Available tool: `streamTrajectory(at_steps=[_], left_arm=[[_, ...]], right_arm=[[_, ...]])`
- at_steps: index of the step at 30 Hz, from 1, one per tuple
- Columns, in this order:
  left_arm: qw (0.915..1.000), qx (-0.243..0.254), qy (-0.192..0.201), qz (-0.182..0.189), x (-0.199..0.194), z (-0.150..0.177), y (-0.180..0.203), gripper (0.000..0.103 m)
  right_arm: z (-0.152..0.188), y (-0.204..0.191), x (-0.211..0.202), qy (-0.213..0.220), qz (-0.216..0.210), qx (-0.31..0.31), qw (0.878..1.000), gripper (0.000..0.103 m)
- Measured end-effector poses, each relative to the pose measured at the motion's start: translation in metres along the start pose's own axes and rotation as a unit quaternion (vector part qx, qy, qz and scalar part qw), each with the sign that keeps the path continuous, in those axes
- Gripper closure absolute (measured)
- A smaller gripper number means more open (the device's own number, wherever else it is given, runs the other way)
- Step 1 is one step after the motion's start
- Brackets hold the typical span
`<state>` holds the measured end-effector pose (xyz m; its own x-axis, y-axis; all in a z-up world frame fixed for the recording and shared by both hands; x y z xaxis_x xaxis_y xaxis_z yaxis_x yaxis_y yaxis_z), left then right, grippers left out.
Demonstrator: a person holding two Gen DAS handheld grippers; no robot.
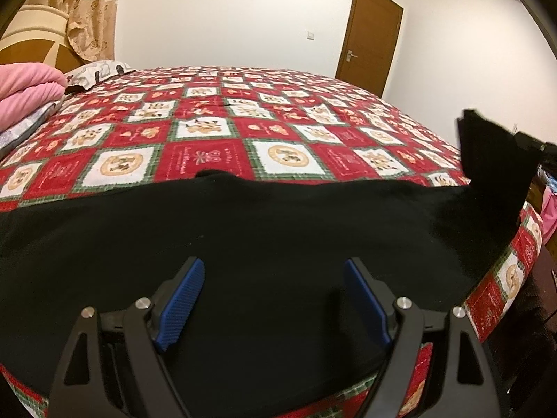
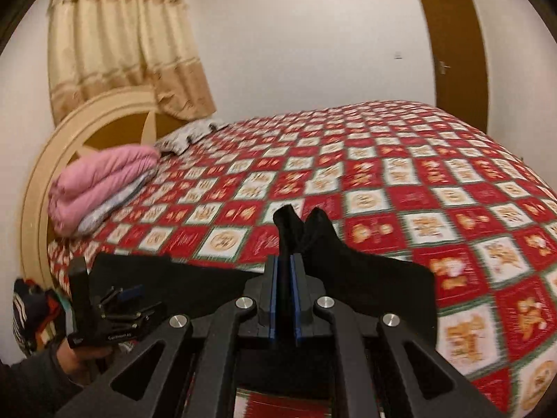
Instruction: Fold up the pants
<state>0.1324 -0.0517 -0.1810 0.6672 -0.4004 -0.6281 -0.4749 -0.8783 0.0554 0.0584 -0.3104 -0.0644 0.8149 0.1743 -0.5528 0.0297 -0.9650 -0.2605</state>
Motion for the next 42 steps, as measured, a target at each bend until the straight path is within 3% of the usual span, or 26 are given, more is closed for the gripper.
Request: streamTrajectory(at_steps=[12, 25, 36, 39, 42], left_arm=[[1.0000, 0.000, 0.005, 0.001, -0.002, 0.003, -0.002, 0.018], [0.9995, -0.024, 0.016, -0.013, -0.011, 0.007, -0.021, 0.018], [0.9991, -0.030, 0.023, -0.019, -0.011, 0.010, -0.028, 0.018], [0.9991, -0.030, 0.024, -0.018, -0.012, 0.011, -0.029, 0.018], [0.9991, -0.030, 0.023, -0.018, -0.012, 0.011, -0.028, 0.018]], right_arm=[[0.037, -0.066, 0.045, -0.021, 0.014, -0.084, 0.996, 0.097], [0.057, -0.115, 0.072, -0.034, -0.020, -0.118, 0.992, 0.097], [0.087, -0.130, 0.104, -0.084, -0.036, -0.134, 0.987, 0.096], [0.101, -0.130, 0.121, -0.129, -0.036, -0.153, 0.979, 0.096], [0.106, -0.134, 0.117, -0.127, -0.029, -0.181, 0.975, 0.095]])
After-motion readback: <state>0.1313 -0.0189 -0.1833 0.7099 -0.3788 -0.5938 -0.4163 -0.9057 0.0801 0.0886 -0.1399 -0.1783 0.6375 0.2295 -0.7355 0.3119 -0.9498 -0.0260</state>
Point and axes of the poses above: each gripper's, at about its wrist camera, not at the fingertips, and x roughly the way its jaws point, y to its right, z to its underside, the point moved 1 cm from there along x, roughly the way its jaws point, and after that the axes turned 9 degrees about x, right-handed, at the moved point
